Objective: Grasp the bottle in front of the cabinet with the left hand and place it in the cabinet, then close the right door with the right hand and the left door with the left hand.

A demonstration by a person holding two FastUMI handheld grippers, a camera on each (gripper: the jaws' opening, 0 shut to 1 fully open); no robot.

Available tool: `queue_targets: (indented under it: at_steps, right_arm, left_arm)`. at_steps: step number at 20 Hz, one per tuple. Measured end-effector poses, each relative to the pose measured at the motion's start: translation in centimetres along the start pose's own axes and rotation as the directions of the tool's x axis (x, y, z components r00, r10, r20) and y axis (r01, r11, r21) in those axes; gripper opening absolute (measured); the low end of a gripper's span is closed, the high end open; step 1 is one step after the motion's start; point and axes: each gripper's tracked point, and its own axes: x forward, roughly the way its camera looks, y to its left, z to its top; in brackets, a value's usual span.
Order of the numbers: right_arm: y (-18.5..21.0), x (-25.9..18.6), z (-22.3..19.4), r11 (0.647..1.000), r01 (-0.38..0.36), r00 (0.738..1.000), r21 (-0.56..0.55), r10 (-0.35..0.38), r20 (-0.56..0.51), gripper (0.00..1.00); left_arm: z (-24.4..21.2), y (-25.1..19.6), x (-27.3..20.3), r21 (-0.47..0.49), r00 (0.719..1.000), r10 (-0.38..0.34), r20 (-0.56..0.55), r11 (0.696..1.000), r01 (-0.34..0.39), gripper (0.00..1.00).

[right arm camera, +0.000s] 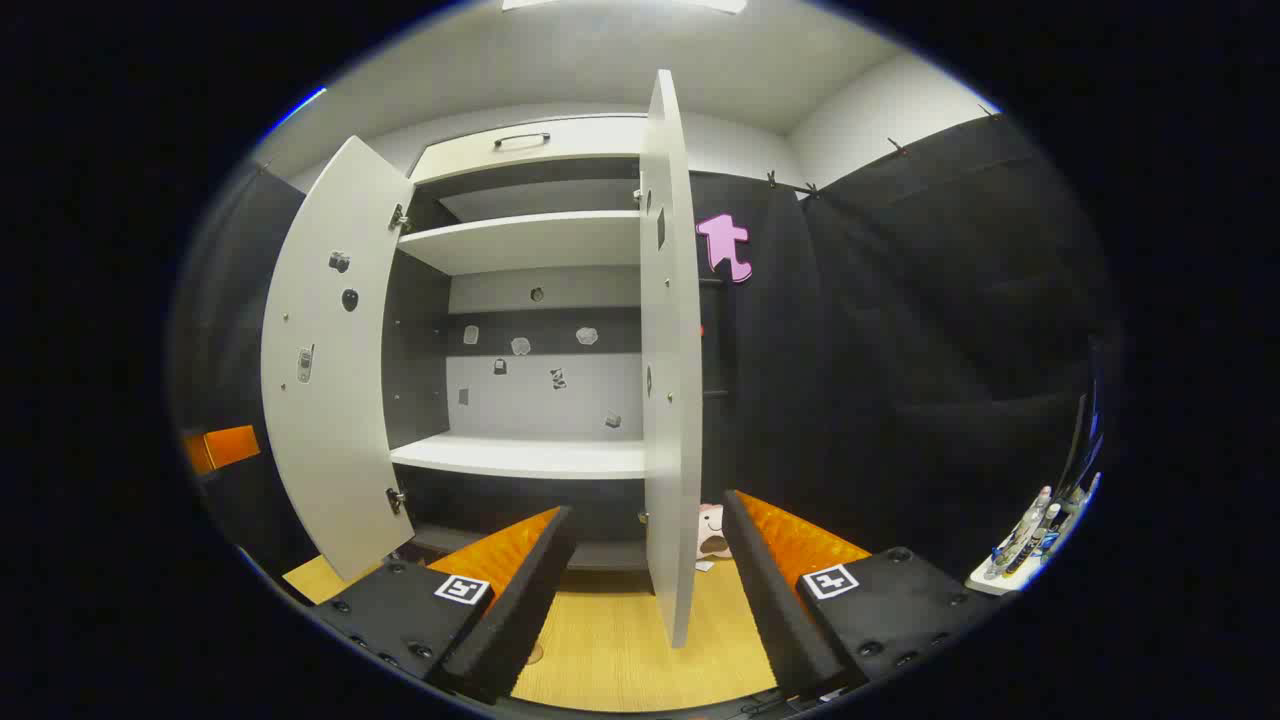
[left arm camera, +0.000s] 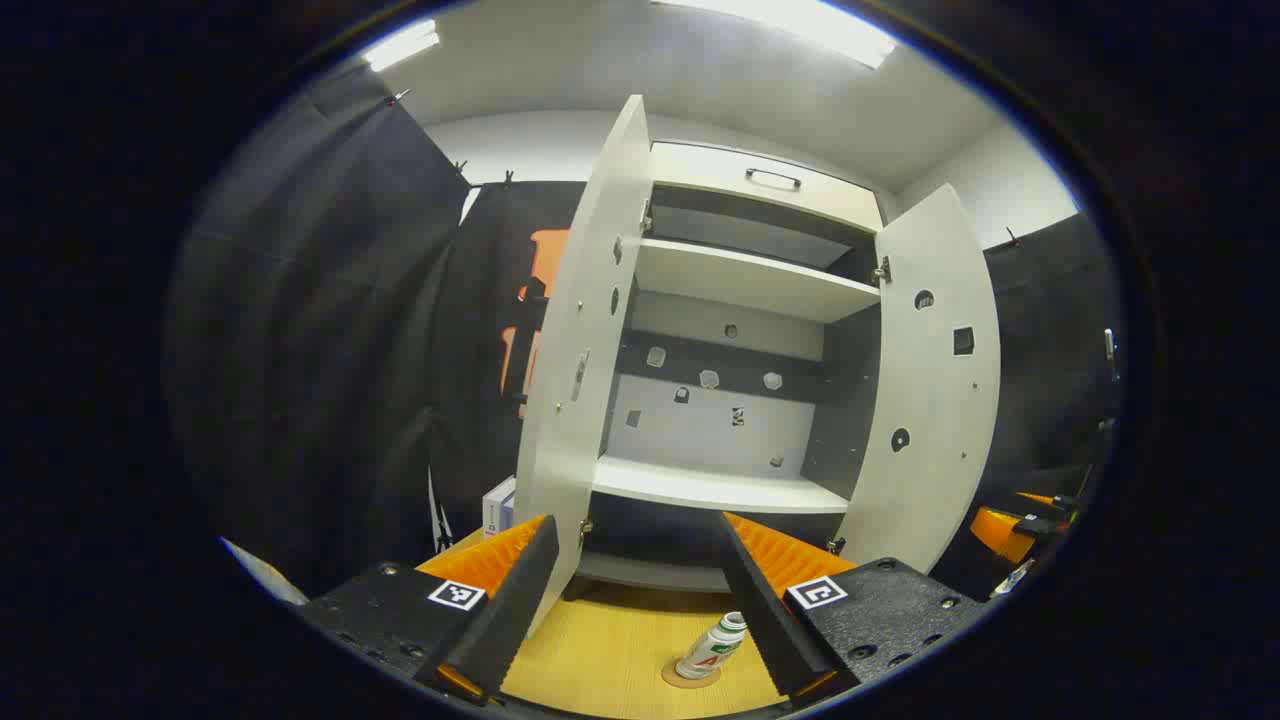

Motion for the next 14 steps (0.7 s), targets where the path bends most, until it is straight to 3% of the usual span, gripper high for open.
queue_targets:
  at_steps: [7, 14]
  right_arm:
    - [-2.3, -0.9, 0.0, 0.999, 0.043, 0.999, -0.01, -0.043, 0.006, 0.97]
    - [-3.3, -1.6, 0.5, 0.997, 0.071, 0.997, -0.03, -0.07, 0.018, 0.97]
  left_arm:
    - [-1.0, -1.3, 1.0, -0.046, 1.0, -0.013, -0.021, 0.999, 0.012, 0.95]
    - [-1.0, -1.0, 0.5, -0.033, 0.999, 0.006, -0.037, 0.999, -0.007, 0.95]
